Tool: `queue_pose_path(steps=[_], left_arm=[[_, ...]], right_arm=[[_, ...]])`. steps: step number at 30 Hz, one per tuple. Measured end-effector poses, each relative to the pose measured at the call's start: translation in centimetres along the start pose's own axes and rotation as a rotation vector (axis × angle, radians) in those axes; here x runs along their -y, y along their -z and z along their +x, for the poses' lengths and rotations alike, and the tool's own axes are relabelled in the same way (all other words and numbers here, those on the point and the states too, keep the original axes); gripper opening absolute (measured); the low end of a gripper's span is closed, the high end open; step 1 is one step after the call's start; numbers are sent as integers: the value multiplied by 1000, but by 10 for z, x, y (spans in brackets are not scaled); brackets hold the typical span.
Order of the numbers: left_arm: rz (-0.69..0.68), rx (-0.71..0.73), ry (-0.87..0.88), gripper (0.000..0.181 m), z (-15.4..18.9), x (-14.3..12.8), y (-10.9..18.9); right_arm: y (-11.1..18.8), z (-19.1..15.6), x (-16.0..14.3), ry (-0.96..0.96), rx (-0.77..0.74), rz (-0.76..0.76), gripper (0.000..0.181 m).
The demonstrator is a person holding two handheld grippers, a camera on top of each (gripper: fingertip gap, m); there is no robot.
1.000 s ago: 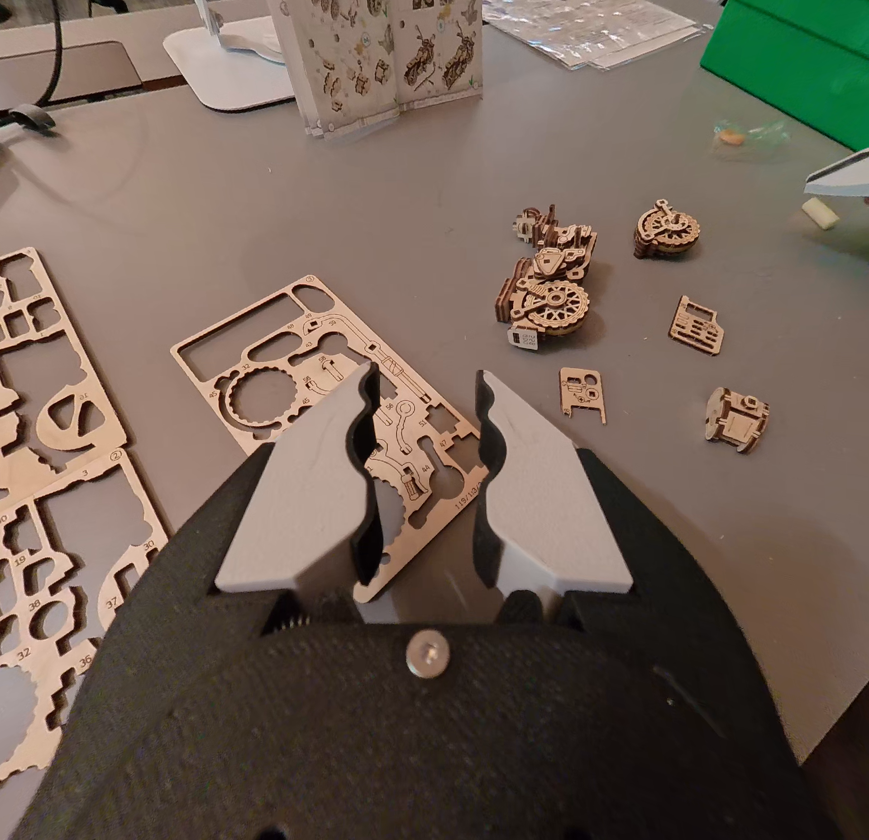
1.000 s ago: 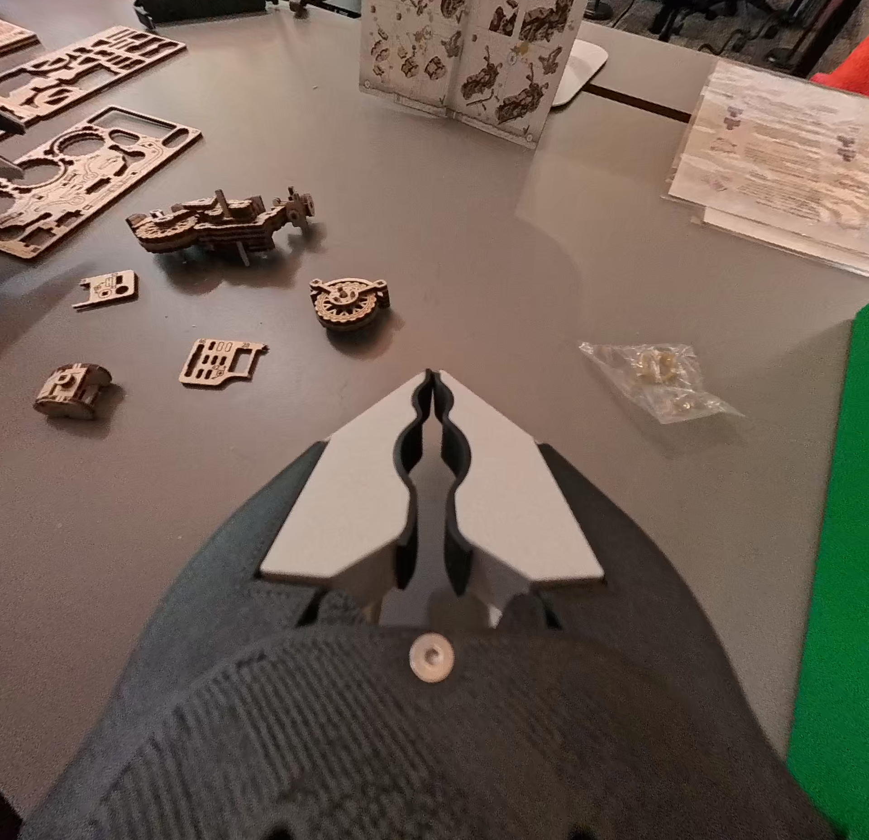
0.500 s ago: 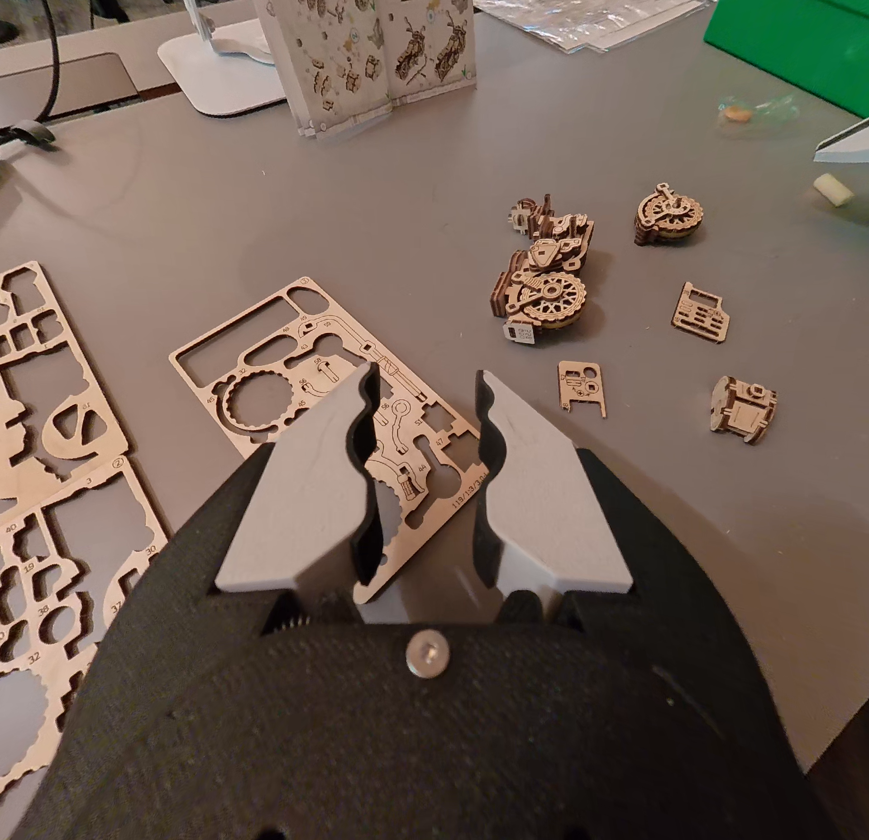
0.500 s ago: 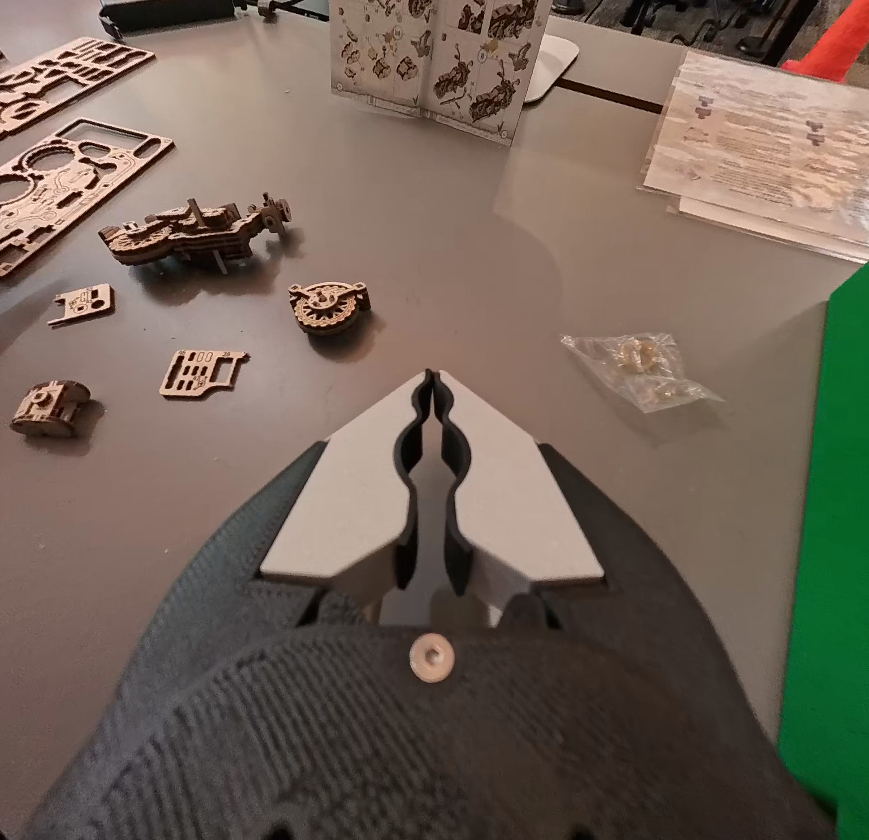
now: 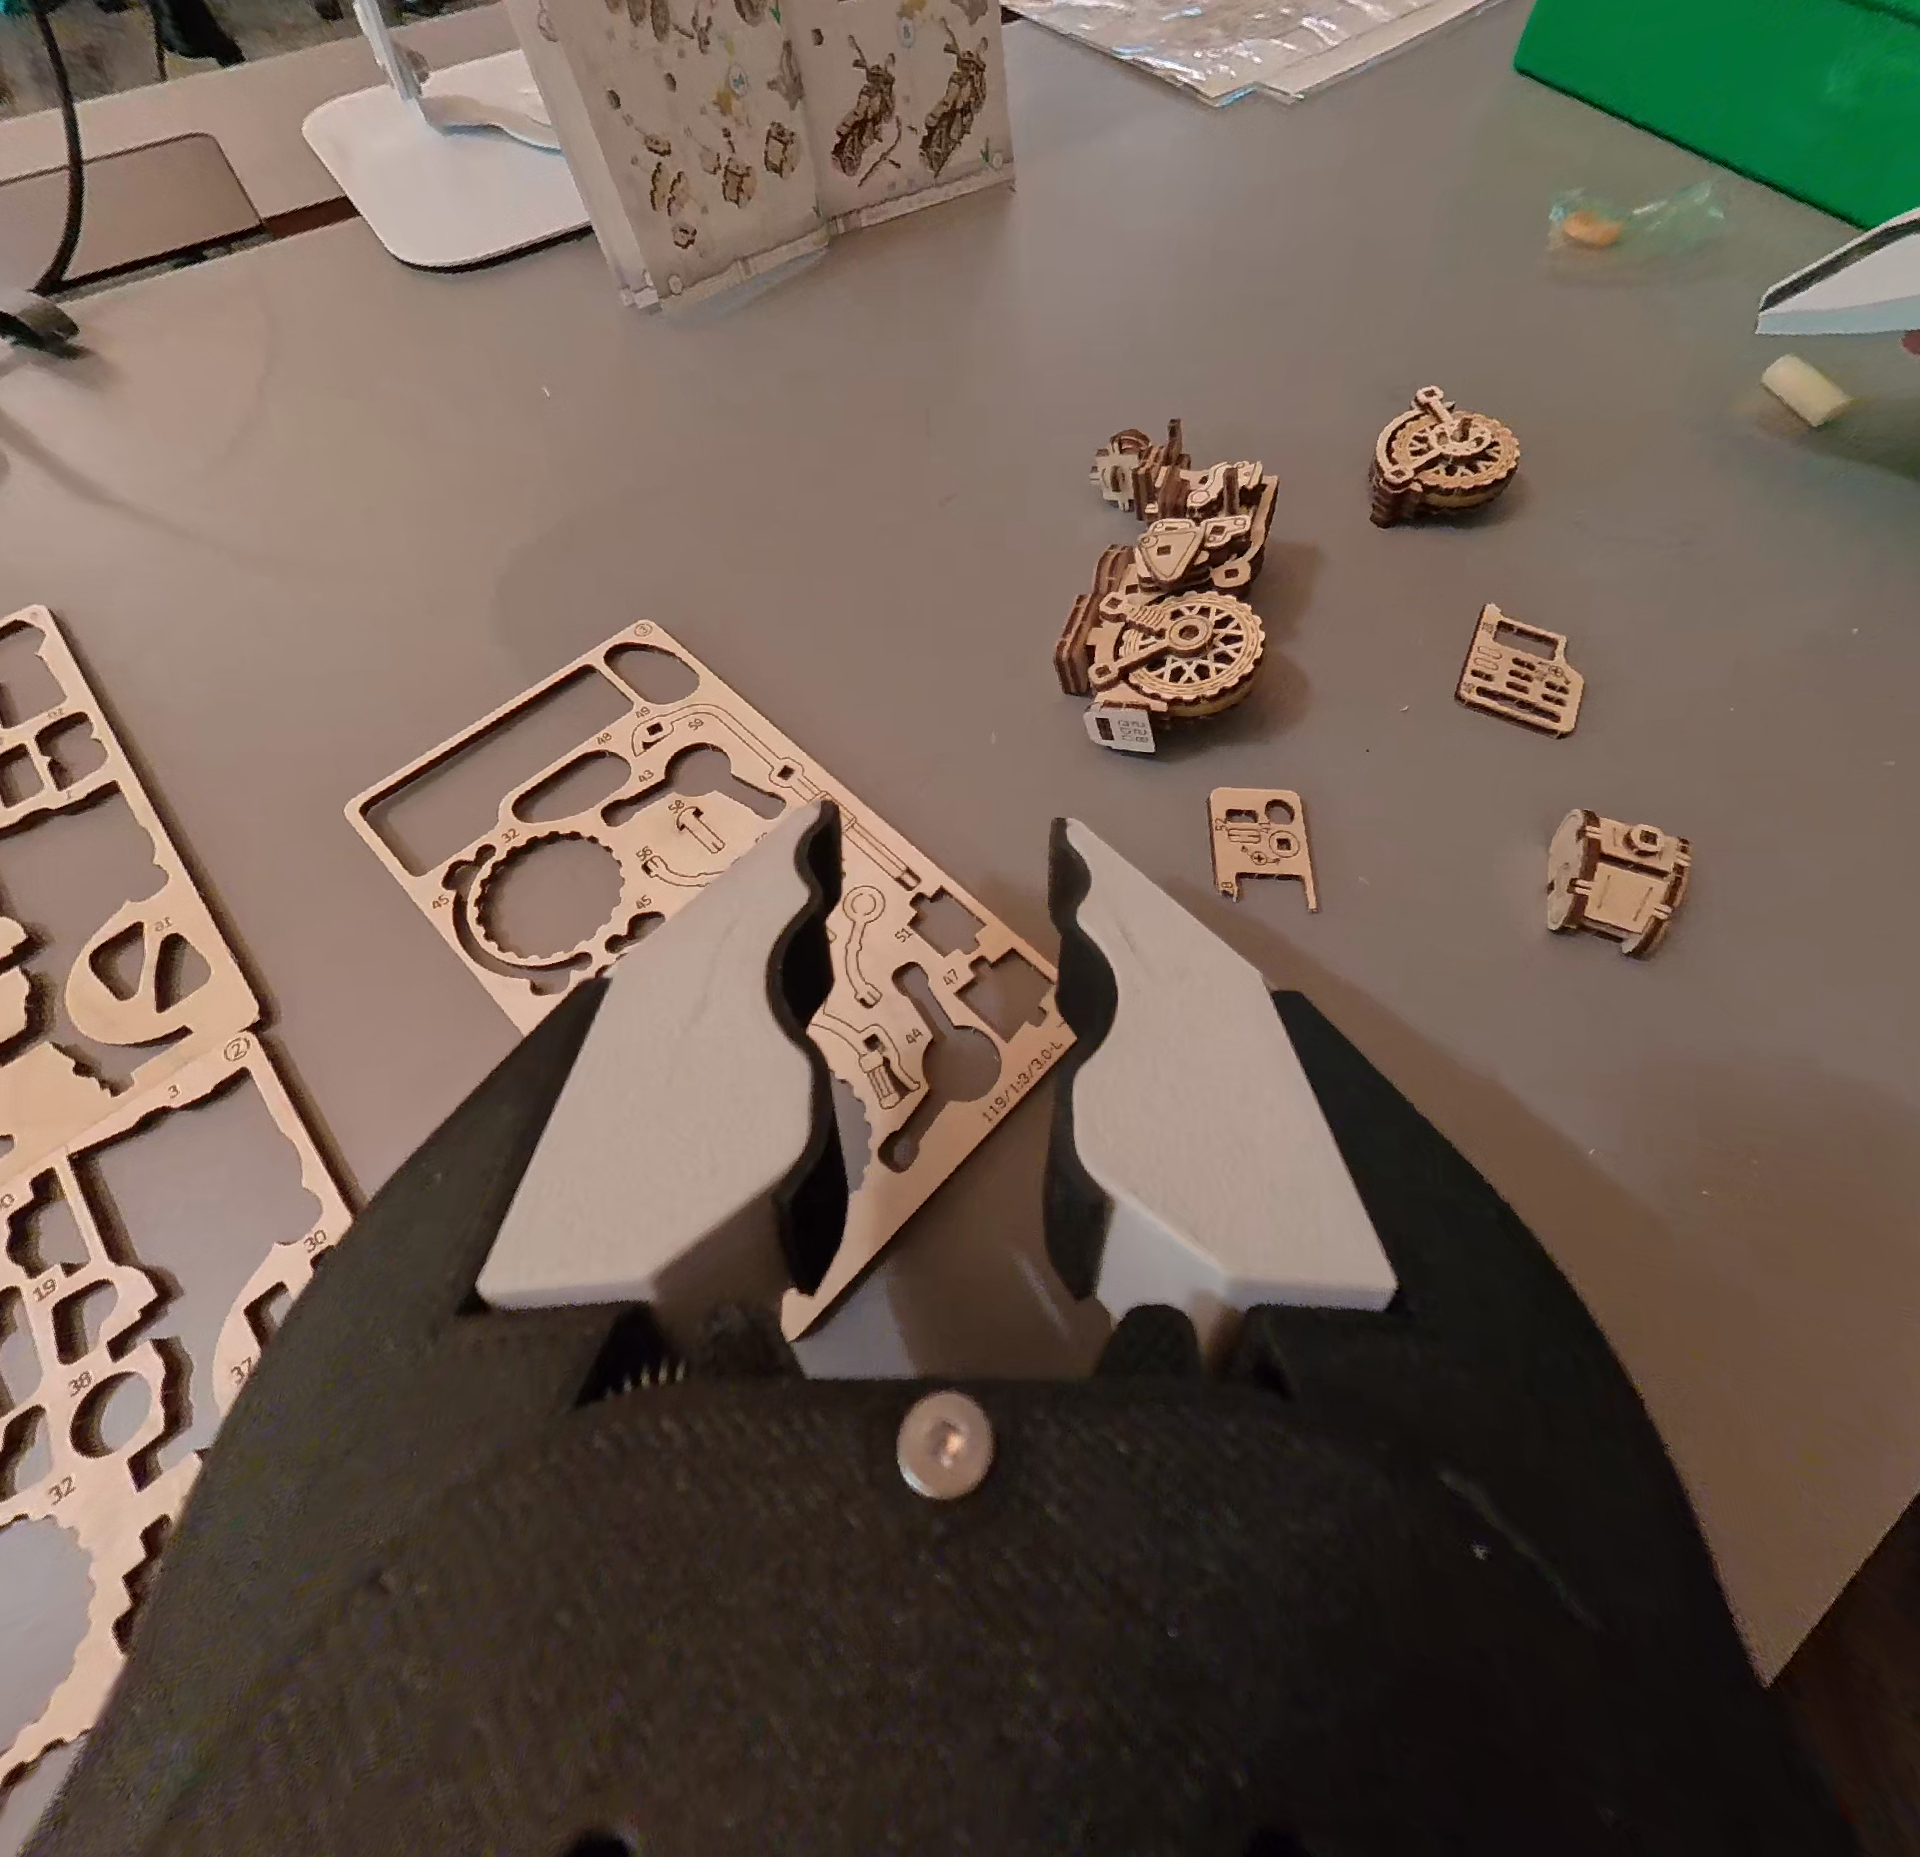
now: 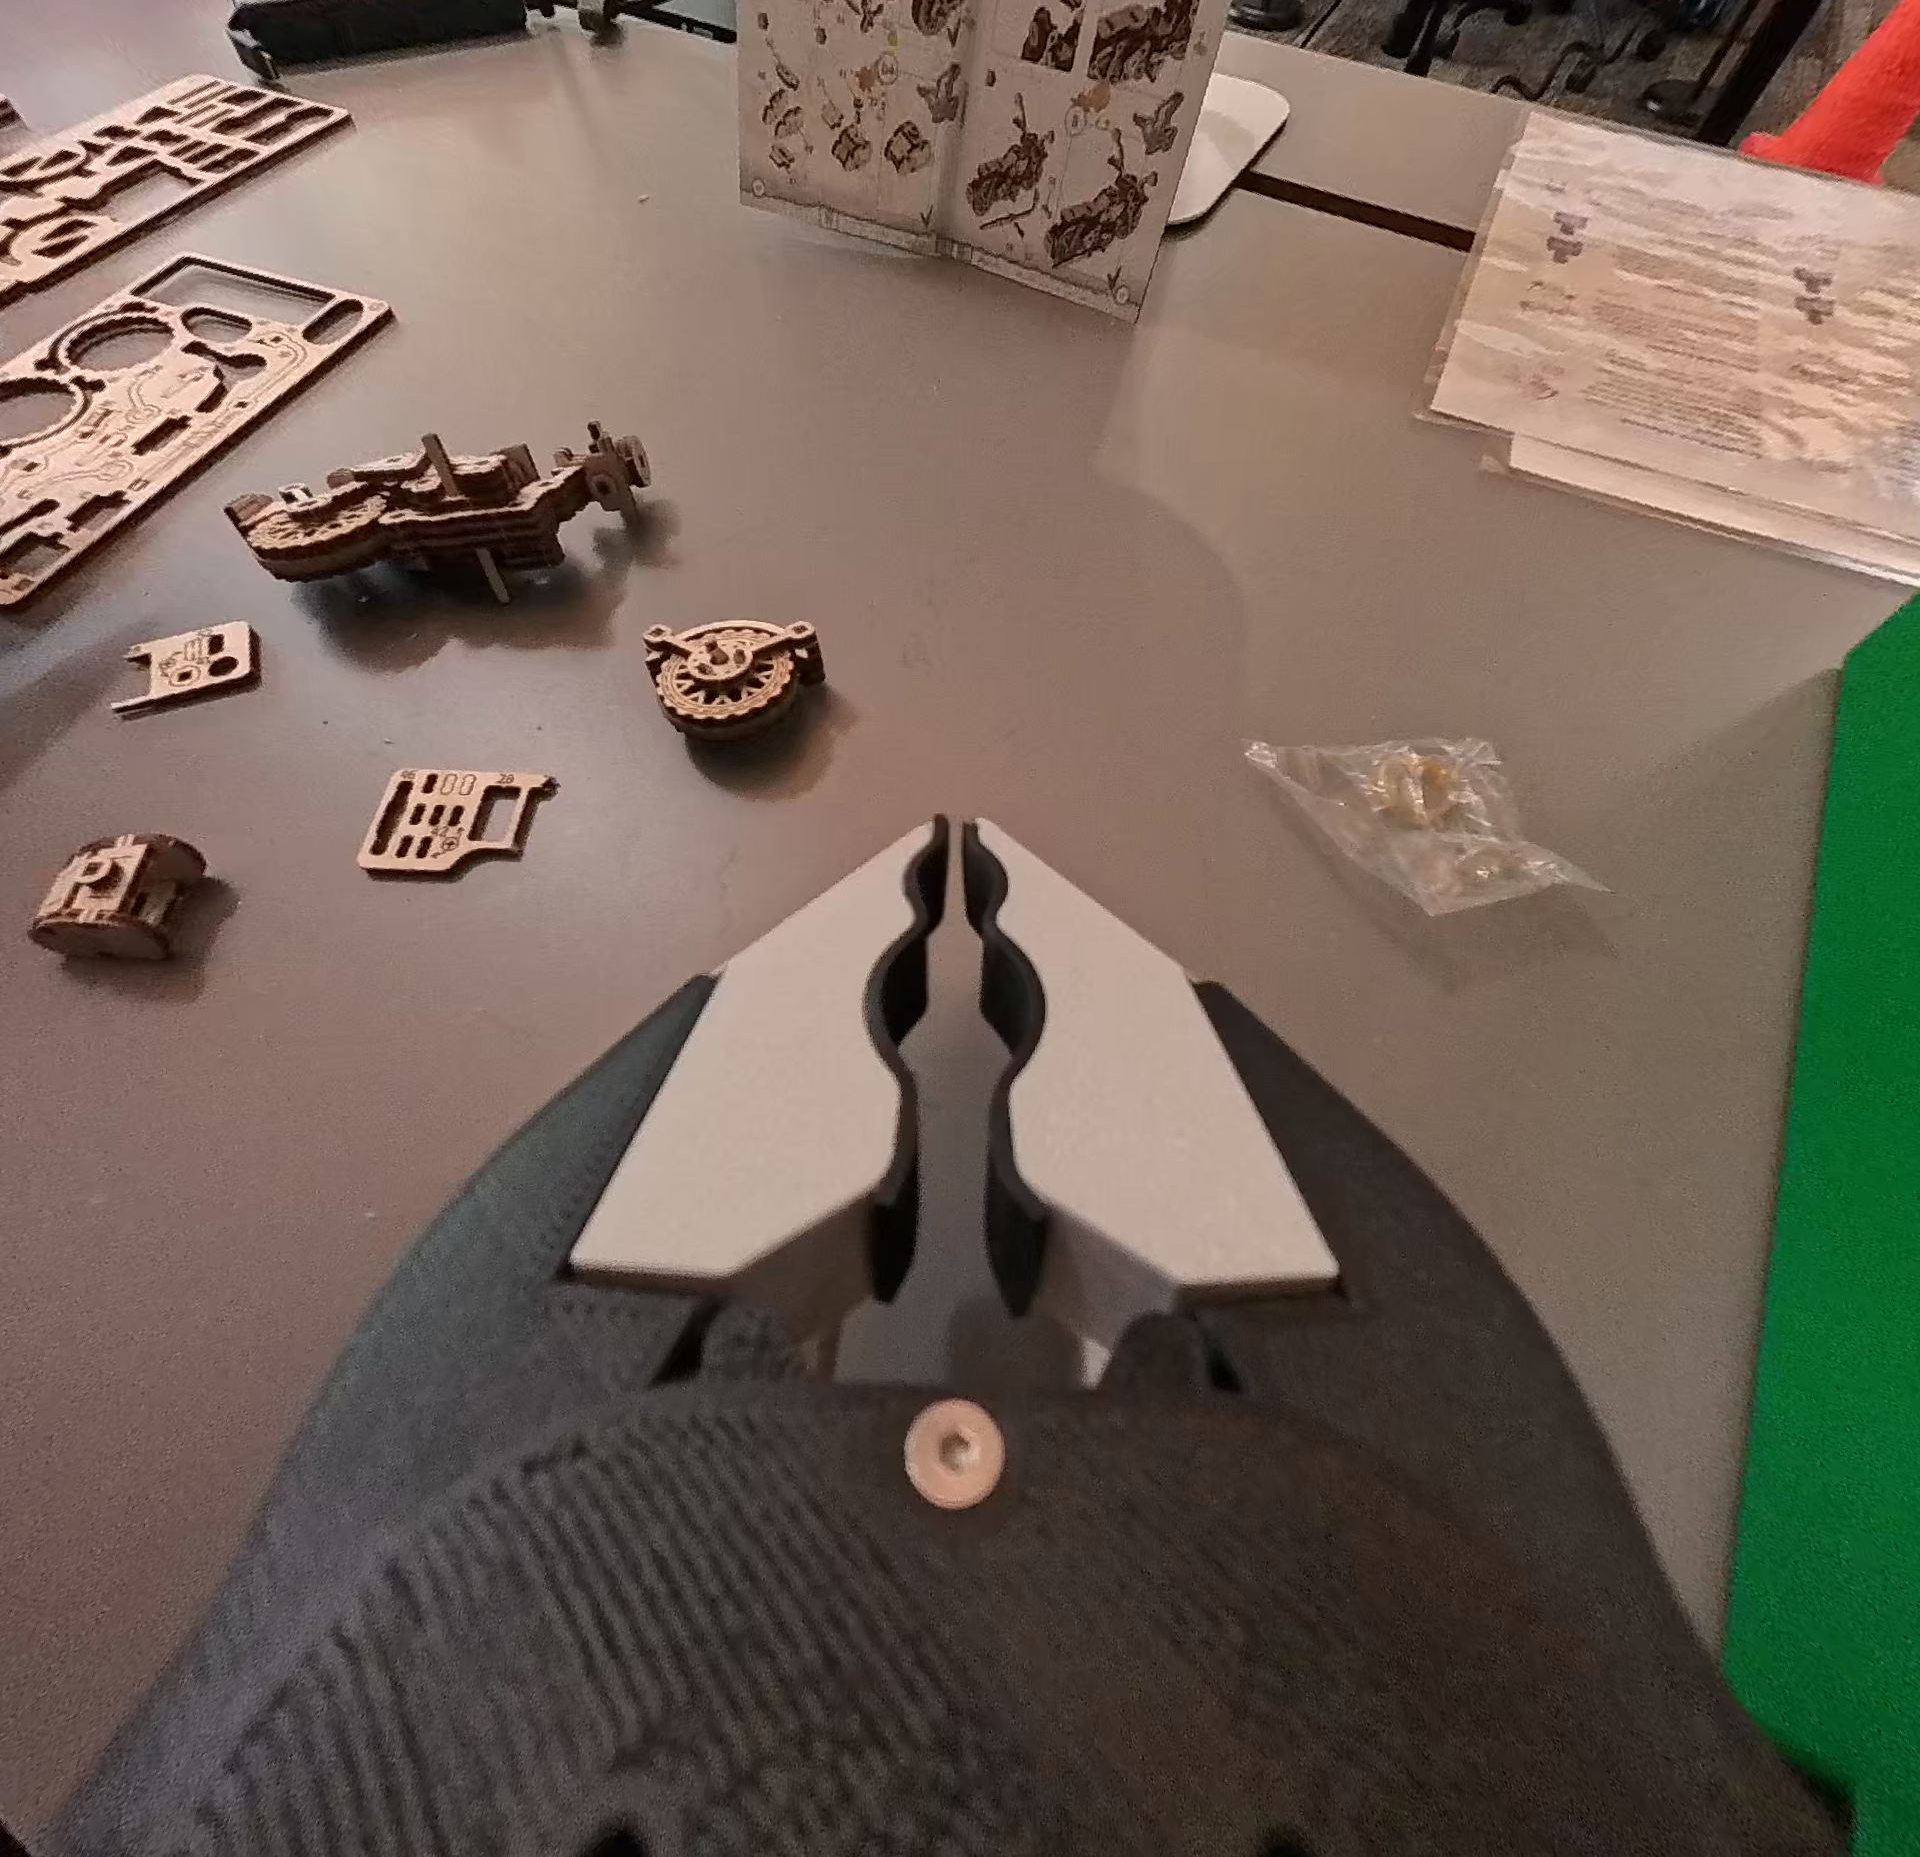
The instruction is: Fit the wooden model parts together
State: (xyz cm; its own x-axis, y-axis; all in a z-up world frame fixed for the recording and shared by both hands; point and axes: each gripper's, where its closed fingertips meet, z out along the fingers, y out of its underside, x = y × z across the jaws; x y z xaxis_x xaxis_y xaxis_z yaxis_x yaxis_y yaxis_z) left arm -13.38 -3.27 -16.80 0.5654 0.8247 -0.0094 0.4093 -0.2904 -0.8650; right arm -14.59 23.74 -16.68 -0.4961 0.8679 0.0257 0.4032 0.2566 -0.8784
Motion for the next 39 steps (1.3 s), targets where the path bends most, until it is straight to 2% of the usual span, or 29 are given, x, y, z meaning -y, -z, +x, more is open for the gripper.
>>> queue_pose_path(steps=[6, 16, 19, 21, 24, 27, 30, 32, 35, 39], left_arm=[[0, -3, -12, 38, 2, 0, 0], [13, 7, 38, 39, -4, 1, 2], [44, 61, 11, 43, -12, 9, 10], [112, 85, 11, 43, -15, 23, 21], [218, -10, 100, 41, -1, 40, 34], [253, -171, 222, 44, 26, 47, 32], [300, -269, 250, 62, 47, 53, 34], [343, -195, 189, 68, 37, 57, 38], [386, -25, 142, 54, 7, 56, 43], [373, 89, 179, 47, -19, 52, 45]], right_arm=[[0, -1, -1, -23, 31, -5, 12], [0, -3, -1, -31, 50, -8, 14], [0, -4, -2, -25, 54, -9, 14], [-1, -4, -2, -27, 58, -14, 14], [-2, -4, -4, -42, 68, -24, 14], [-3, -3, -5, -62, 75, -36, 14], [-5, -3, -7, -51, 67, -50, 15], [-6, -5, -8, -33, 69, -60, 15], [-7, -5, -7, -38, 76, -58, 15], [-7, -5, -7, -62, 98, -56, 17]])
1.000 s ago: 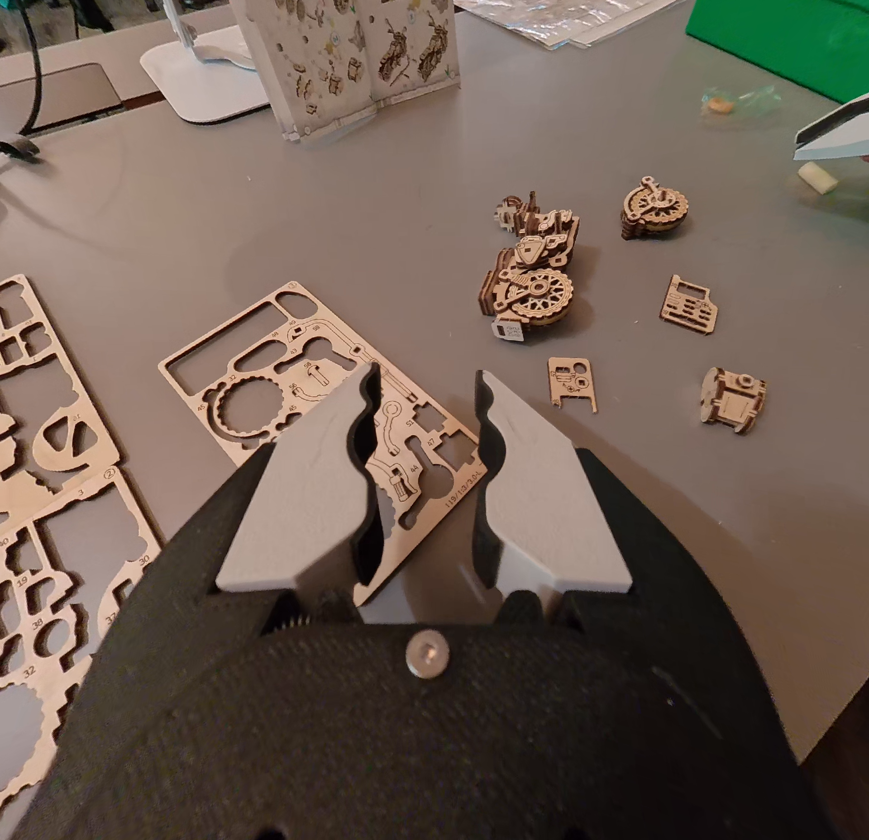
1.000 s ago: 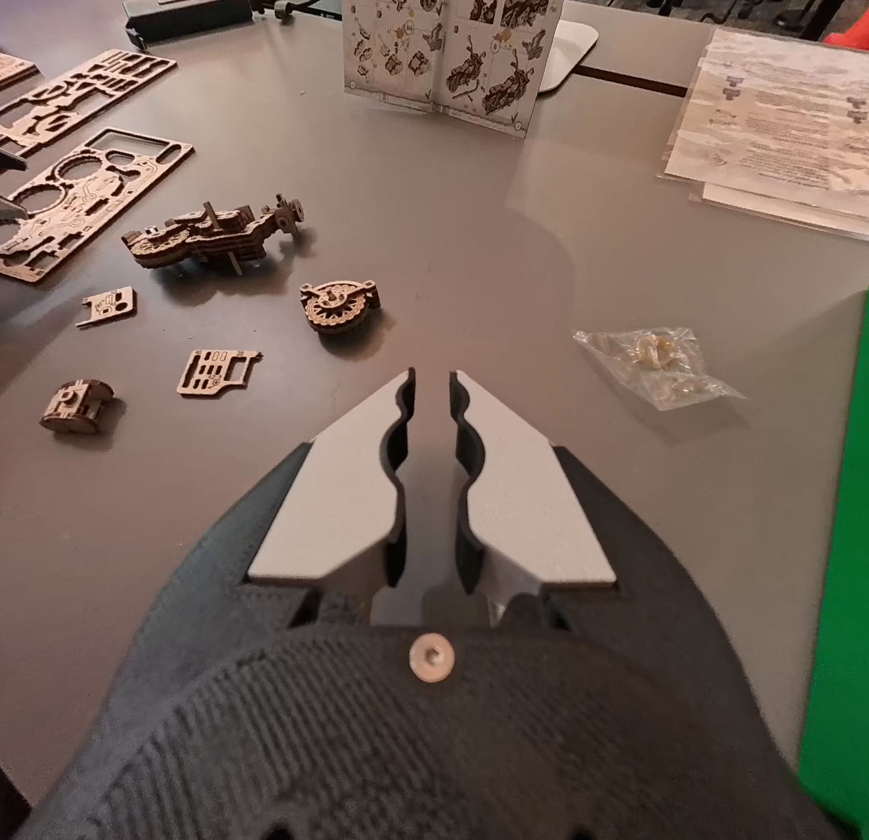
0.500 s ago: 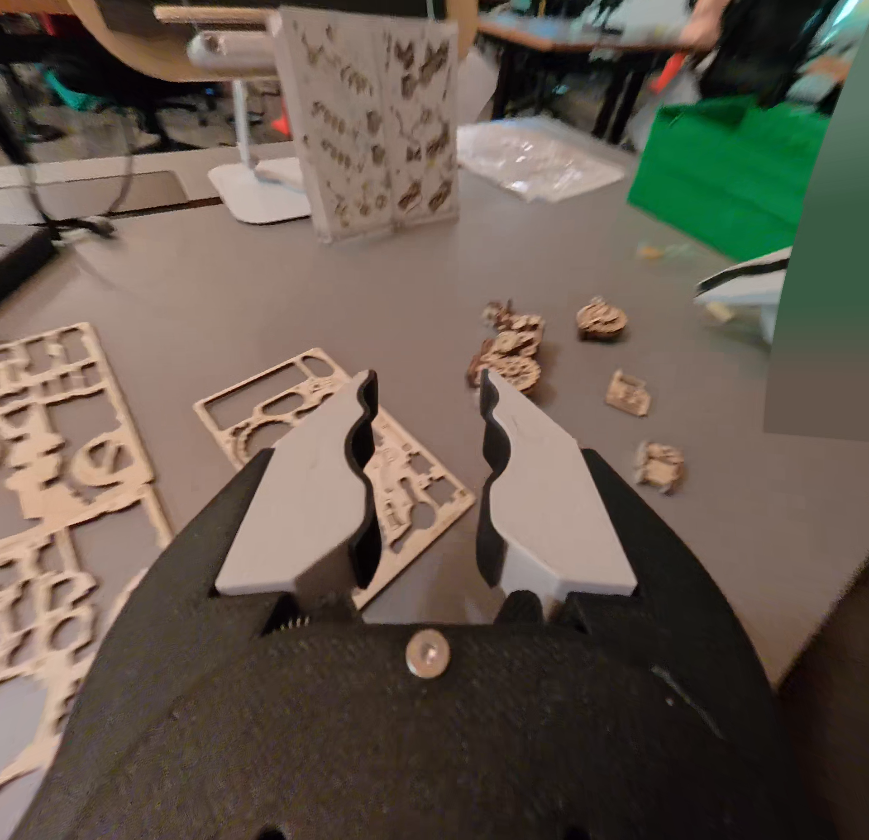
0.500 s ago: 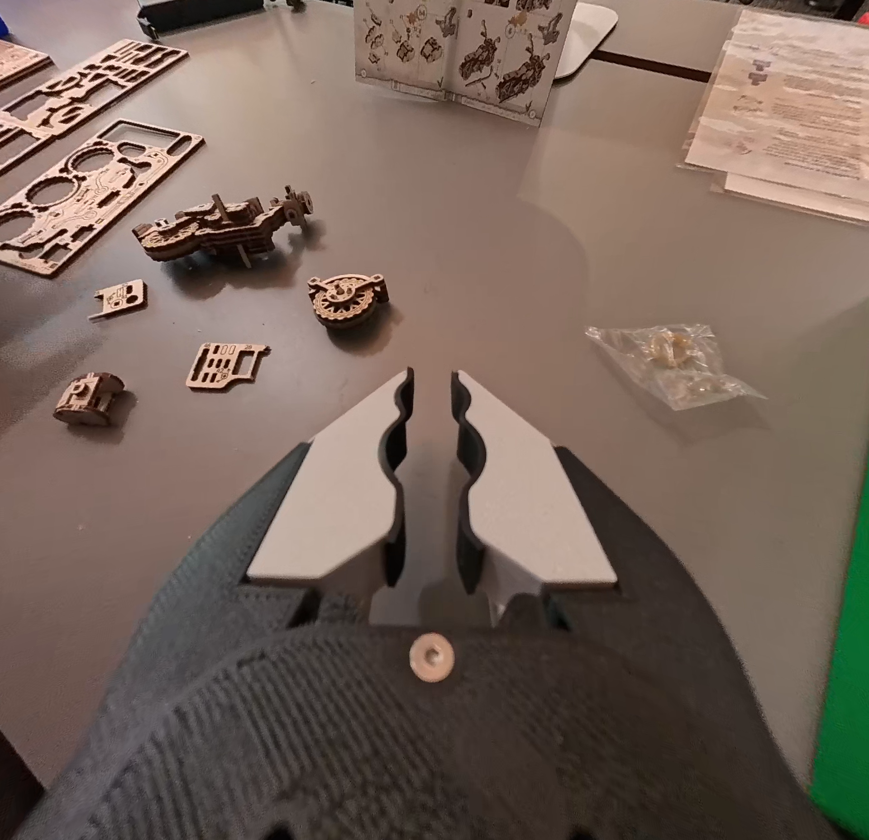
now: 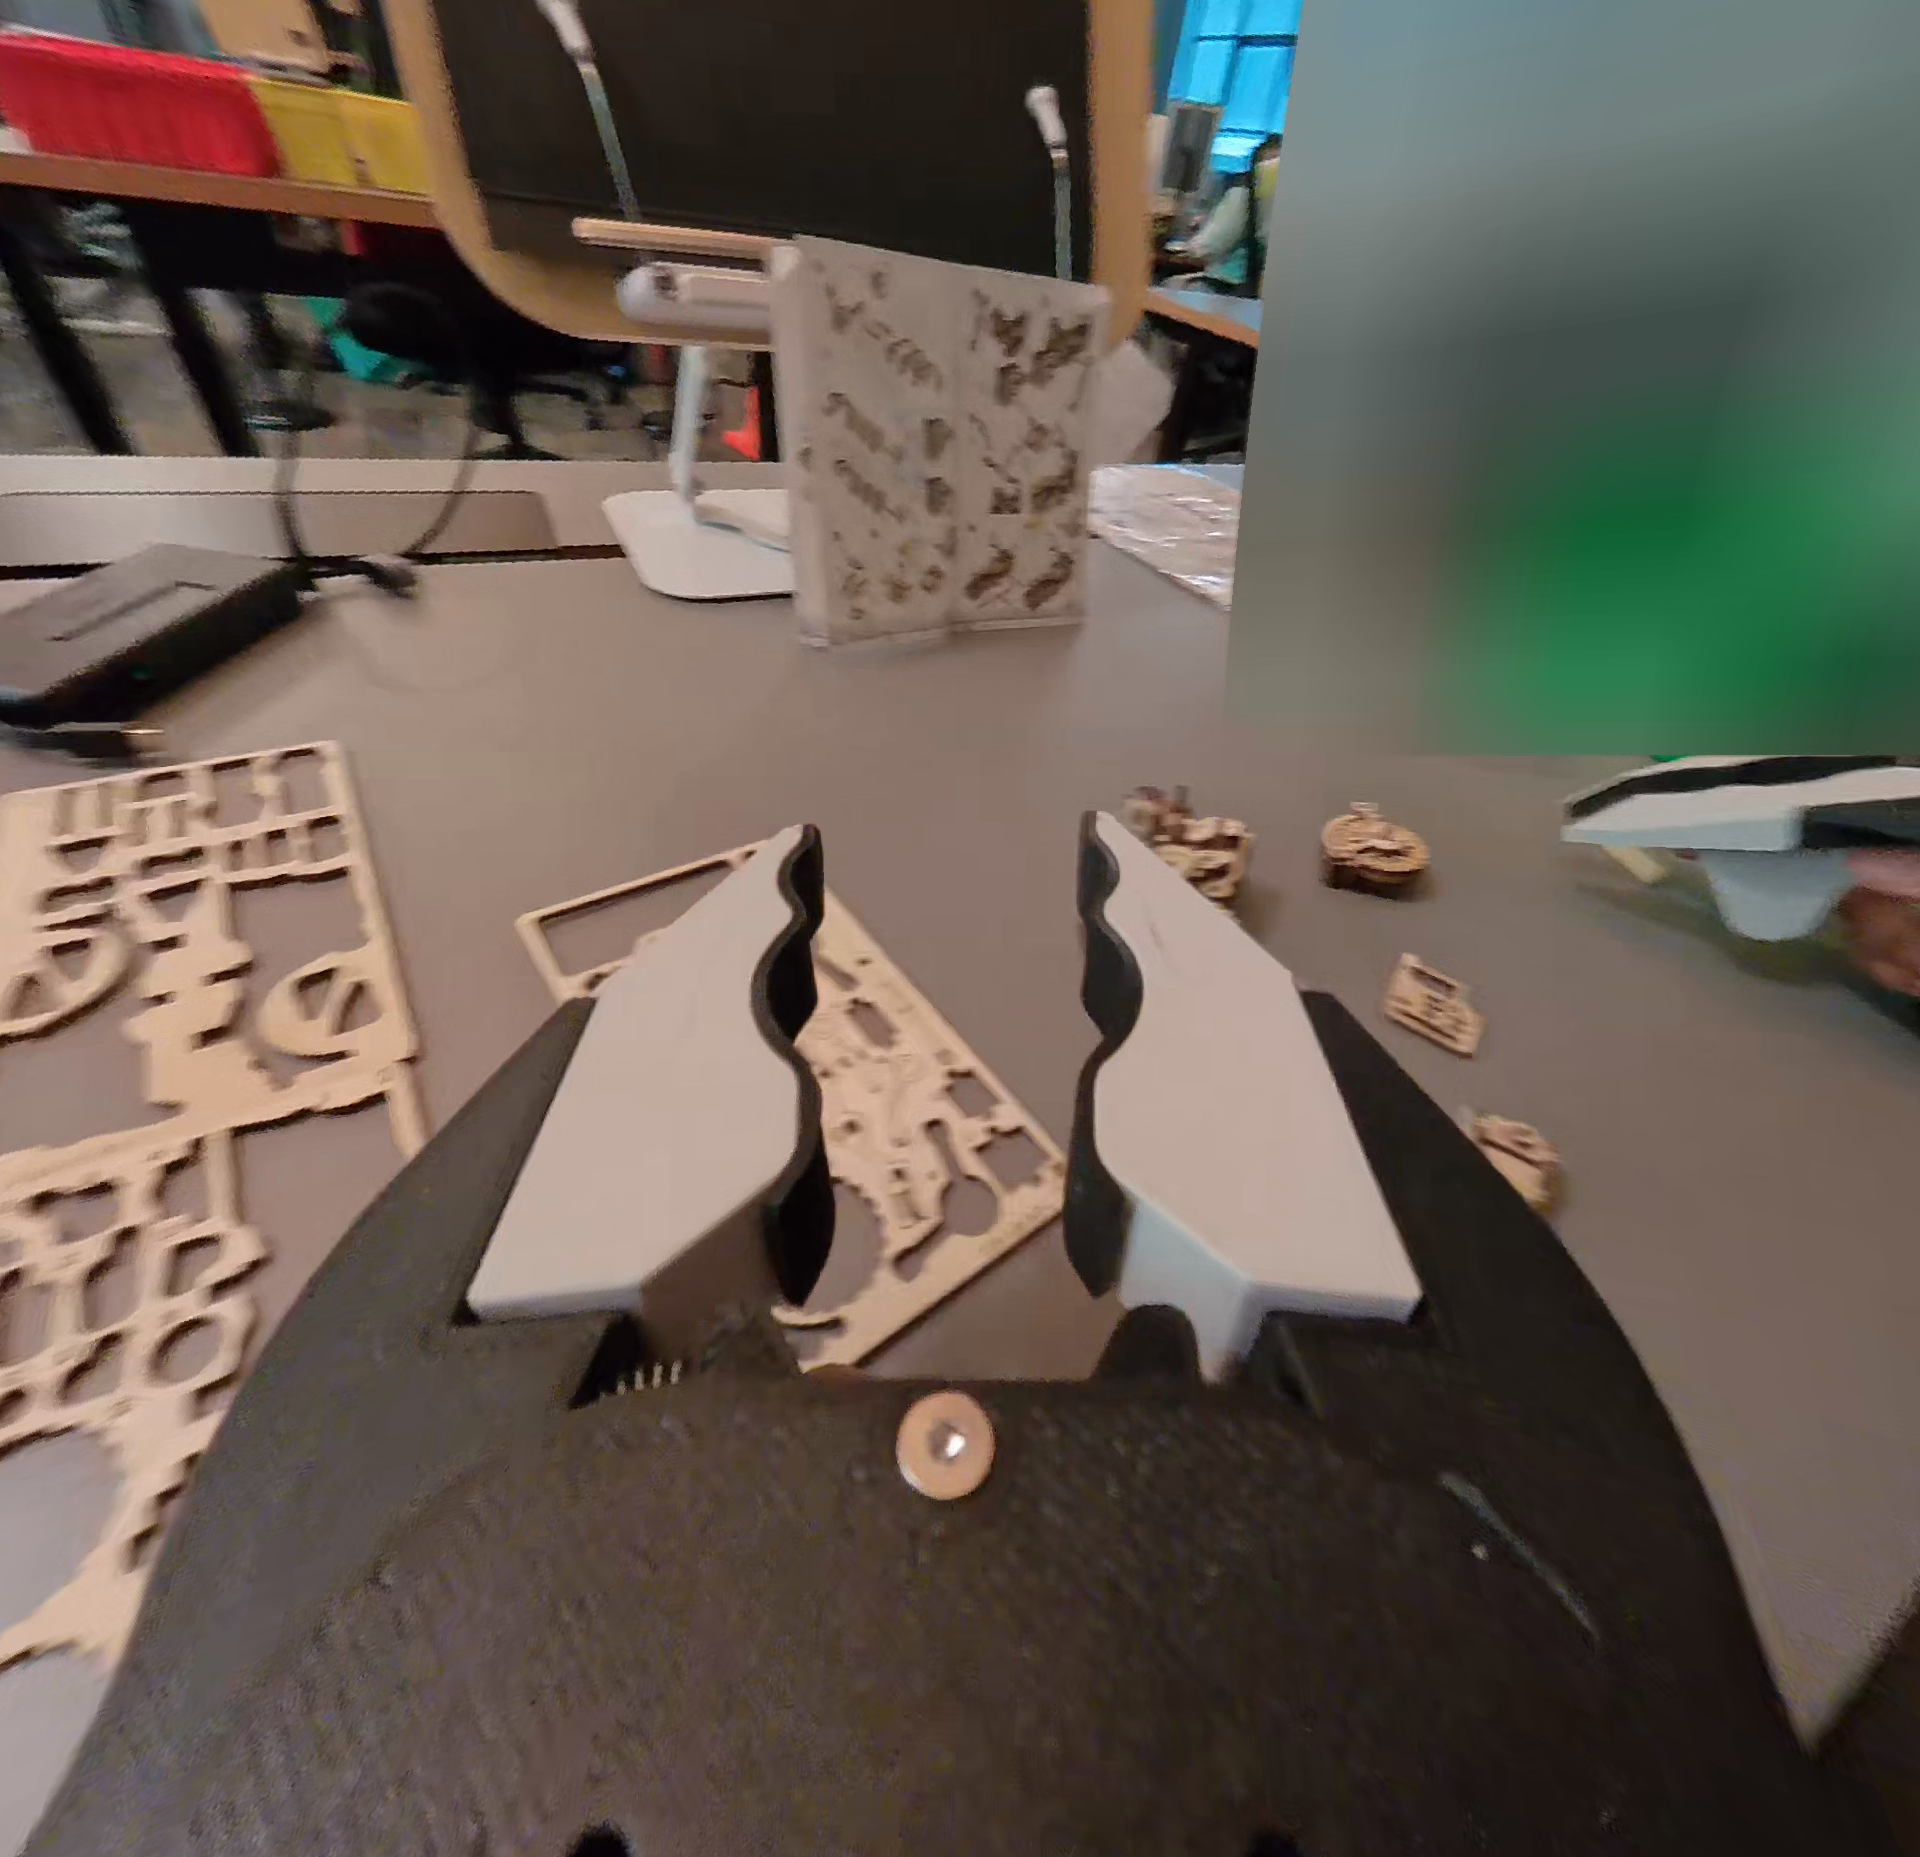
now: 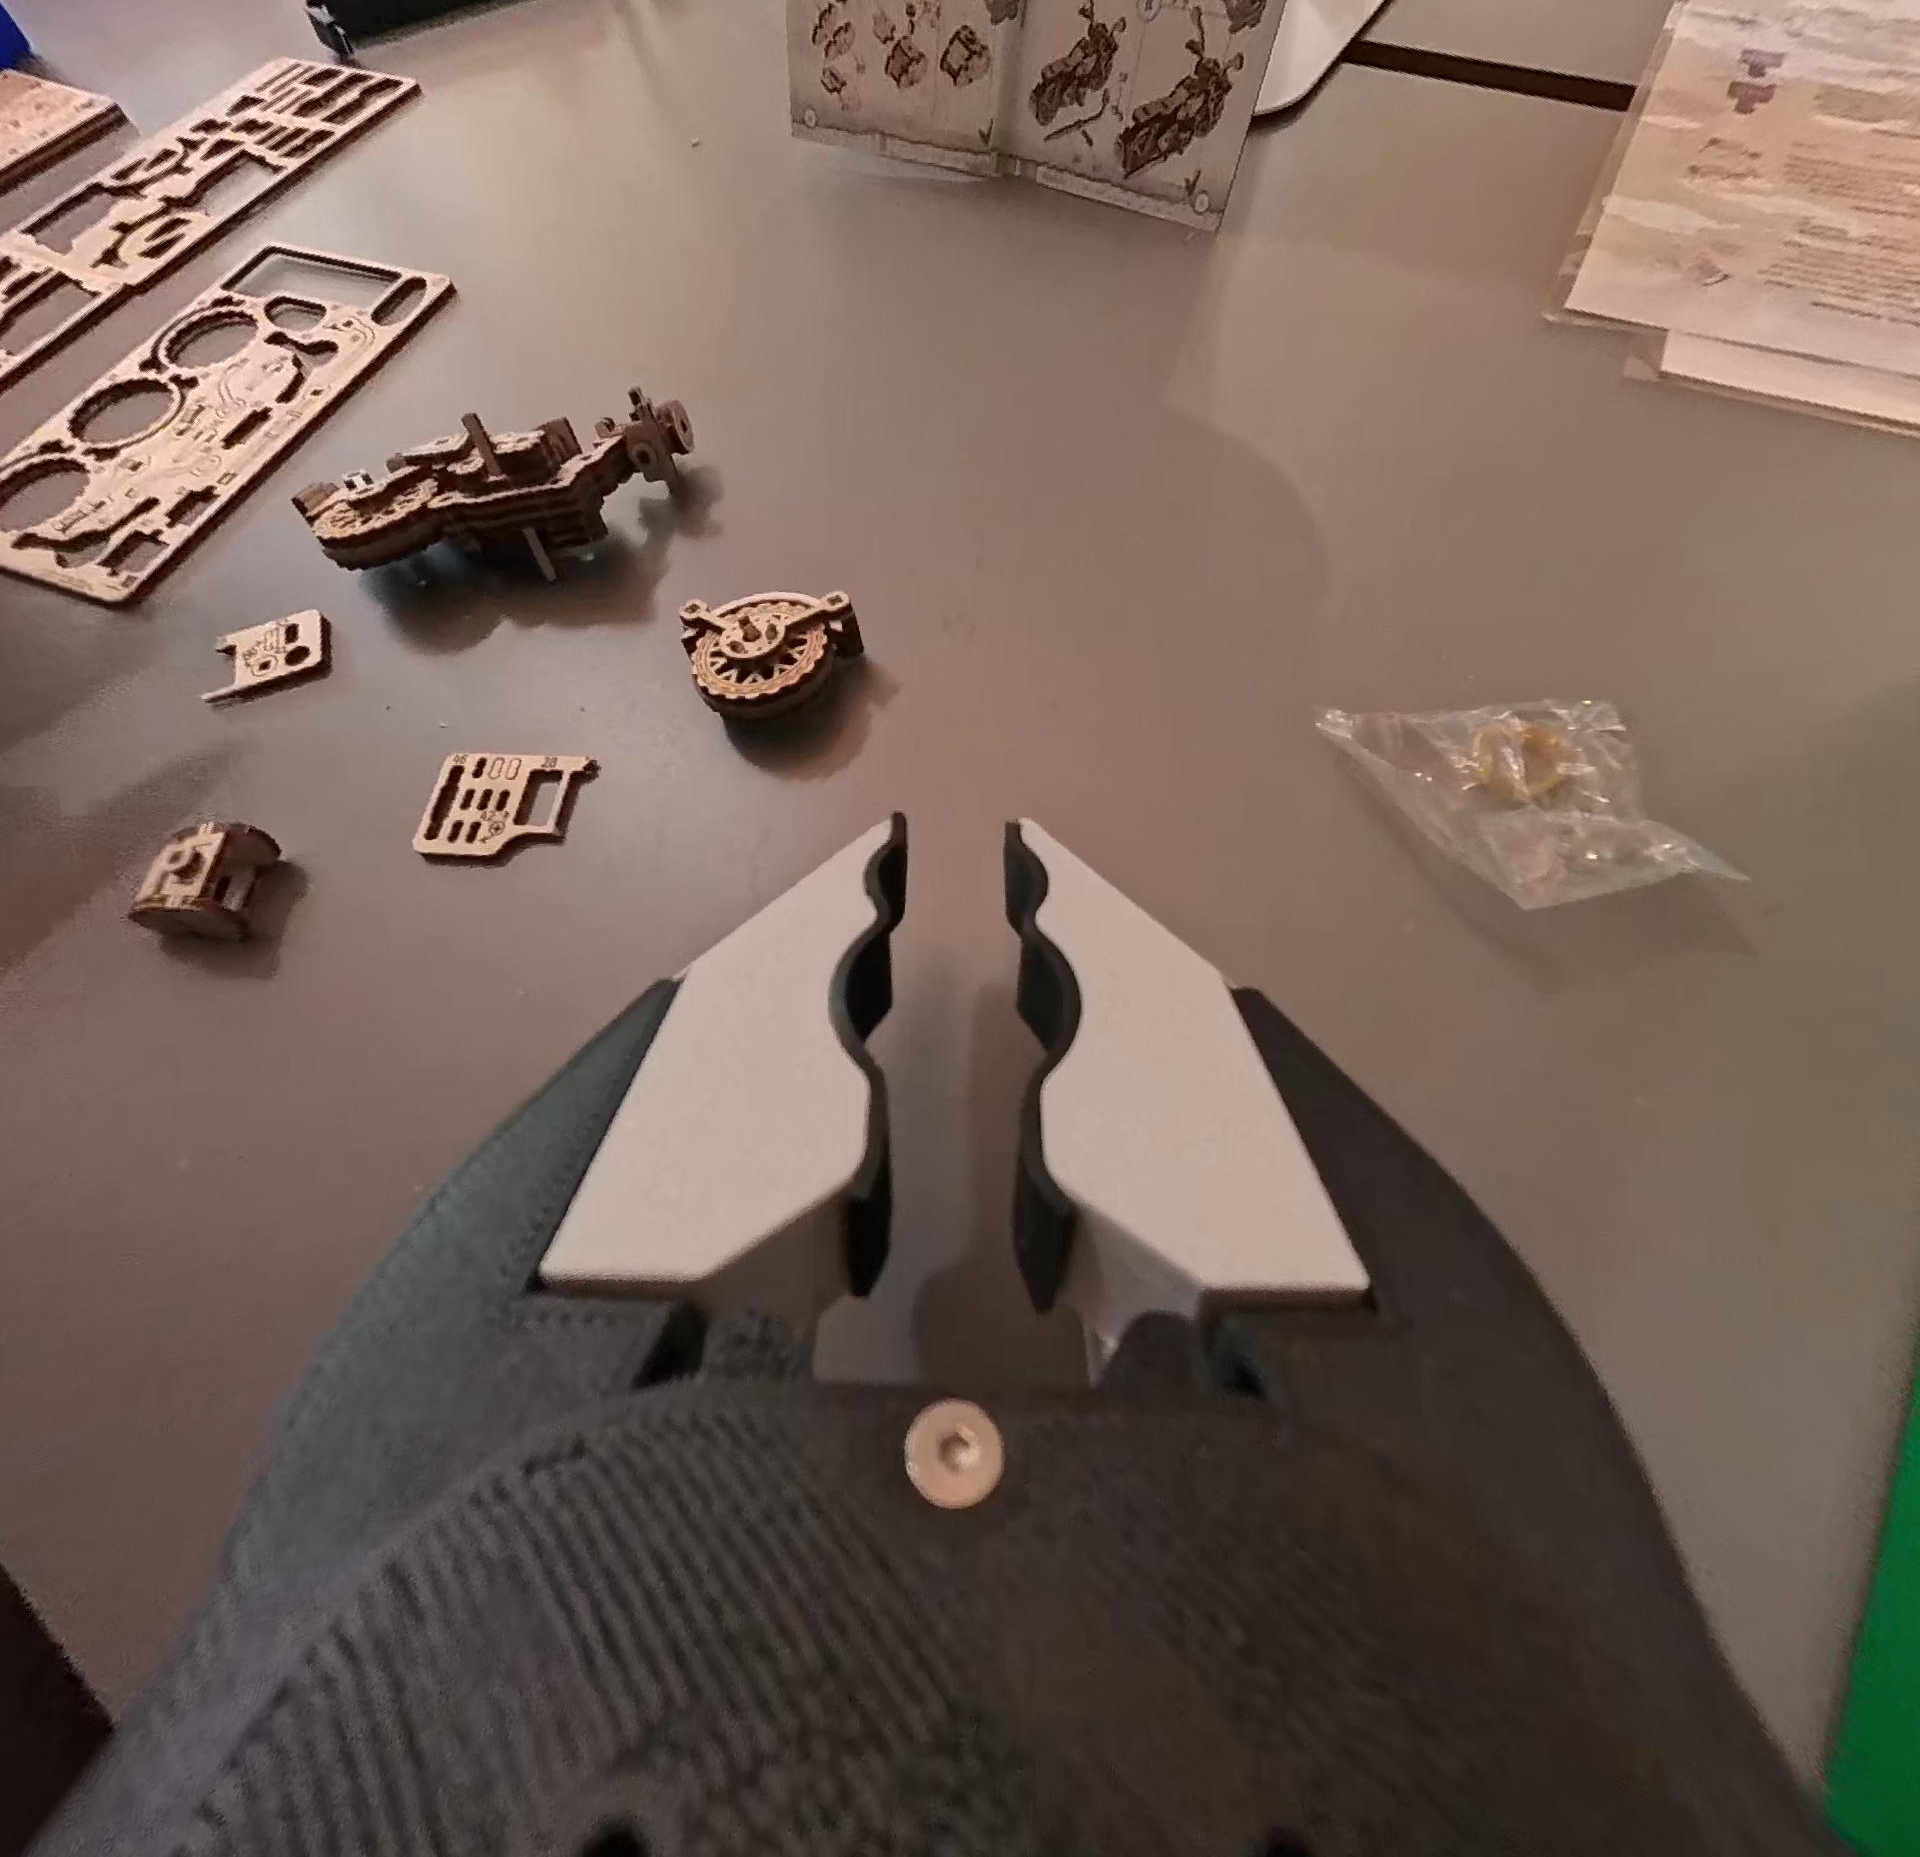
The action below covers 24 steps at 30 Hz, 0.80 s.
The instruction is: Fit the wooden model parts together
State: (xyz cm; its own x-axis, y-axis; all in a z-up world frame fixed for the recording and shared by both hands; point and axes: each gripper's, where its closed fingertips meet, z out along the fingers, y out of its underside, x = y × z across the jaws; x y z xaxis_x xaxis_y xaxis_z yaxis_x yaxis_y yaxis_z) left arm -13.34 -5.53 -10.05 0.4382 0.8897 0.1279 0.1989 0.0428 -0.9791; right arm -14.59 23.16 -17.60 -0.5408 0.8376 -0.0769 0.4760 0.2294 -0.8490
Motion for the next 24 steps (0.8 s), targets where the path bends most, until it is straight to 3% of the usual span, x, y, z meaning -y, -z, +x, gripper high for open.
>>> queue_pose_path(steps=[2, 4, 6, 11, 24], left_arm=[[-17, 147, -58, 38, -29, -1, 3], [-62, 384, -130, 22, -75, -4, 12], [-112, 490, -139, 14, -102, -12, 19], [-153, 414, 22, 24, -104, -26, 14], [-200, 390, 122, 21, -106, -40, 11]], right_arm=[[1, 0, 1, -8, 10, 6, 18], [1, 1, 1, -14, 7, 11, 17], [1, 3, 1, -20, -5, 10, 14], [-1, 3, -1, -20, -8, -10, 12], [-3, 3, -3, -47, 13, -27, 18]])
